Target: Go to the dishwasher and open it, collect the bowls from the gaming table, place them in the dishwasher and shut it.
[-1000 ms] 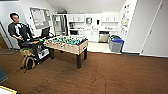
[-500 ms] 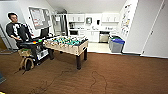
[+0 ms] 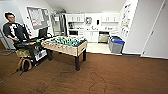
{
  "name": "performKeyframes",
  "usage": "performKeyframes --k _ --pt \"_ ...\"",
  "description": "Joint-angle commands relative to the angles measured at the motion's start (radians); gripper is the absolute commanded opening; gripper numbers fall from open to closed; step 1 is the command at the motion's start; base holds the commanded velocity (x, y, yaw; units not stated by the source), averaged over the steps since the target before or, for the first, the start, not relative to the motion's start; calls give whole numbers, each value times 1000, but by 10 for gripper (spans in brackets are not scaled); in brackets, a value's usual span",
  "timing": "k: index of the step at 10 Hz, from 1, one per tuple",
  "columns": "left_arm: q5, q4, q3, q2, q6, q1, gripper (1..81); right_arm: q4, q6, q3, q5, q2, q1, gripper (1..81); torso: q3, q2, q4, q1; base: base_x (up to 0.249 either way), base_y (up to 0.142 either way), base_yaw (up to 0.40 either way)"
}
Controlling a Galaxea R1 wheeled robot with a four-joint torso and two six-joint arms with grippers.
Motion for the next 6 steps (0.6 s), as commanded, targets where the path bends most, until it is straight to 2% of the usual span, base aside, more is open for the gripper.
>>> performKeyframes --k 1,6 --pt "19 4 0 -19 1 -38 10 -10 -3 4 -44 -6 34 10 0 0 0 0 100 -99 0" --pt "19 4 0 -19 3 -38 10 -10 -3 4 -43 -7 33 10 0 0 0 0 101 -105 0"
